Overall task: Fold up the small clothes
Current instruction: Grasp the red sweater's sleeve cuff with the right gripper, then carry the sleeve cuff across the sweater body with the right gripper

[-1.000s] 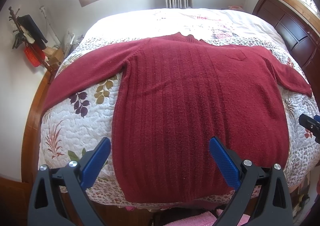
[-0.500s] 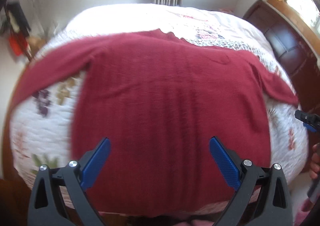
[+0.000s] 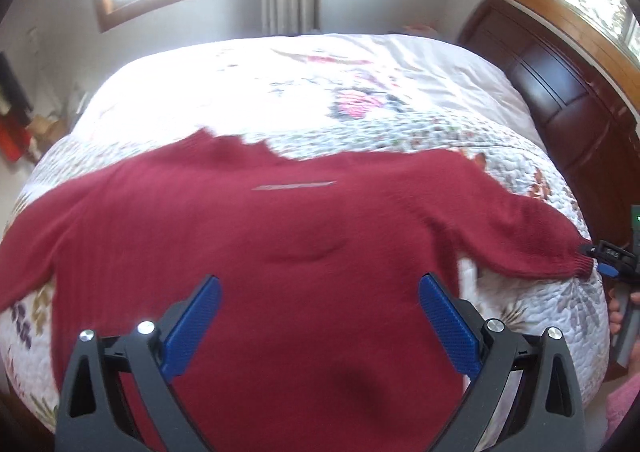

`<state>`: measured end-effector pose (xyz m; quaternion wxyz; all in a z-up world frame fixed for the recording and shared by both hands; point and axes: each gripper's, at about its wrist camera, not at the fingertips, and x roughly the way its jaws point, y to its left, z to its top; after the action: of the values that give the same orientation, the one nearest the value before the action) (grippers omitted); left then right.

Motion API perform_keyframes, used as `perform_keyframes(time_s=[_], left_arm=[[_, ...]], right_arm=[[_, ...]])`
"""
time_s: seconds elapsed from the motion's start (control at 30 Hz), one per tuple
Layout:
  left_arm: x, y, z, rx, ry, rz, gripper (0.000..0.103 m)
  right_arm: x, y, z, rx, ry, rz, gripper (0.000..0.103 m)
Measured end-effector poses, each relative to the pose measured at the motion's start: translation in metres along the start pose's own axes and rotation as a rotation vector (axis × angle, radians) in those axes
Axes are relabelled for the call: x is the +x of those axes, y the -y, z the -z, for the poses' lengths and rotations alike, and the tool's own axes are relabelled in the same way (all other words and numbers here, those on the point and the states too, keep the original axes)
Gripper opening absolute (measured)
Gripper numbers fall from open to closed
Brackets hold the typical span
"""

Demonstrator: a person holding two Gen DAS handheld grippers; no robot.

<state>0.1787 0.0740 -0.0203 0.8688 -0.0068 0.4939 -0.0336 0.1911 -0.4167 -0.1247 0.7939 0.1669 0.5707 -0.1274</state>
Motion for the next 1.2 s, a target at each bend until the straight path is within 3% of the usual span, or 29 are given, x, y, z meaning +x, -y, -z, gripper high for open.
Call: perform_keyframes(time_s=[0.2,0.3,0.33,0.4,0.47,0.5,0.57,0.6,0.73,0.9,1.2], left_arm=[[0.029,0.042,-0.022,0.034,-0.006,-0.009,0.099],[0.037,0.048,-0.028,0.039,-0.008,-0.025,0.099],[0.039,0.048,-0.030,0.040,-0.009,-0.031,0.099],[0.042,0.046,-0.033,0.043,-0.008,-0.039,0.099],[0.045,0.045,-0.035,0.045,-0.012,-0.051,0.099],[0.046,0.042,-0.036,0.045,-0.015,-0.052,0.099],[0.047,0.036,-0.036,0.042,-0.015,-0.057,0.099],[0.047,0.033,-0.036,0.040,-0.016,-0.060,0.099],[0.044,0.010,-0.035,0.024,-0.019,-0.079,0.099],[0.037,-0.036,-0.034,-0.022,-0.008,-0.137,0.099],[0.026,-0.102,-0.021,-0.089,-0.027,-0.197,0.099]], right_arm=[[0.024,0.019,-0.018,0.002,-0.046,-0.035,0.100],[0.029,0.025,-0.024,-0.007,-0.049,-0.059,0.093],[0.030,0.026,-0.026,-0.015,-0.042,-0.061,0.080],[0.028,0.024,-0.026,-0.034,-0.033,-0.053,0.067],[0.025,0.021,-0.028,-0.056,-0.024,-0.052,0.039],[0.021,0.019,-0.027,-0.068,-0.023,-0.065,0.033],[0.016,0.011,-0.028,-0.084,-0.026,-0.084,0.010],[0.013,0.007,-0.029,-0.083,-0.032,-0.128,0.010],[-0.009,-0.023,-0.028,-0.151,0.017,-0.083,0.009],[-0.032,-0.079,-0.028,-0.234,0.058,-0.144,0.009],[-0.064,-0.260,-0.002,-0.488,0.049,-0.384,0.009]])
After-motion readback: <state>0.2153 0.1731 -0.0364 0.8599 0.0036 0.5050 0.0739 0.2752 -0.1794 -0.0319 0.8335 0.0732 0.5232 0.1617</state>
